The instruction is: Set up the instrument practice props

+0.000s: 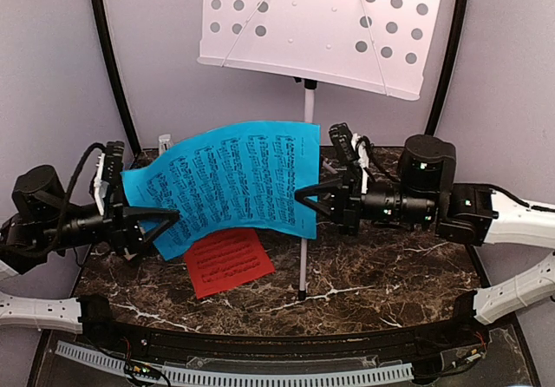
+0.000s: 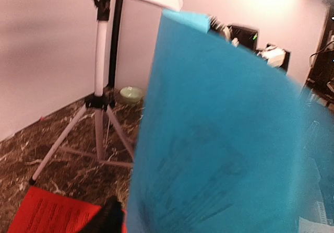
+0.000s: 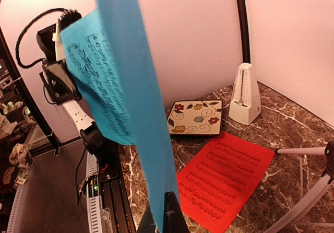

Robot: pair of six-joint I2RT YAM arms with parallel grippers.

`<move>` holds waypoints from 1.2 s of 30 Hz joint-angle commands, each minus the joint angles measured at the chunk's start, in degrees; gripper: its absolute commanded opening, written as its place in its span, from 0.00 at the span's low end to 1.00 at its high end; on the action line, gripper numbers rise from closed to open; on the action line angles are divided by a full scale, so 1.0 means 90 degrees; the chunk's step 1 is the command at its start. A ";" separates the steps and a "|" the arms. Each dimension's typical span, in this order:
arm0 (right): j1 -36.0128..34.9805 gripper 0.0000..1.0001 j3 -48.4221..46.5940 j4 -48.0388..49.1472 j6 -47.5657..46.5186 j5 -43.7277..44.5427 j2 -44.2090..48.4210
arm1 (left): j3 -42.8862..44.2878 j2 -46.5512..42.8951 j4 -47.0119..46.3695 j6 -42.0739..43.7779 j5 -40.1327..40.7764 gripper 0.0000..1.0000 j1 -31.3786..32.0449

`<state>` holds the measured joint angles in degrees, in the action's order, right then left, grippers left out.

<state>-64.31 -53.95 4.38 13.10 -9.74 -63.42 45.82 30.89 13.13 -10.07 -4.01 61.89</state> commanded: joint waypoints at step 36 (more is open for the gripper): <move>-0.0751 0.00 -0.5773 -0.7321 -0.2190 0.0893 -0.3051 | -0.0055 0.2569 -0.0479 0.1110 -0.3898 0.95 -0.1973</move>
<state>-69.80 -103.11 -61.41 -5.61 -3.03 -90.87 45.98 54.19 14.28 -1.76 -35.46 43.64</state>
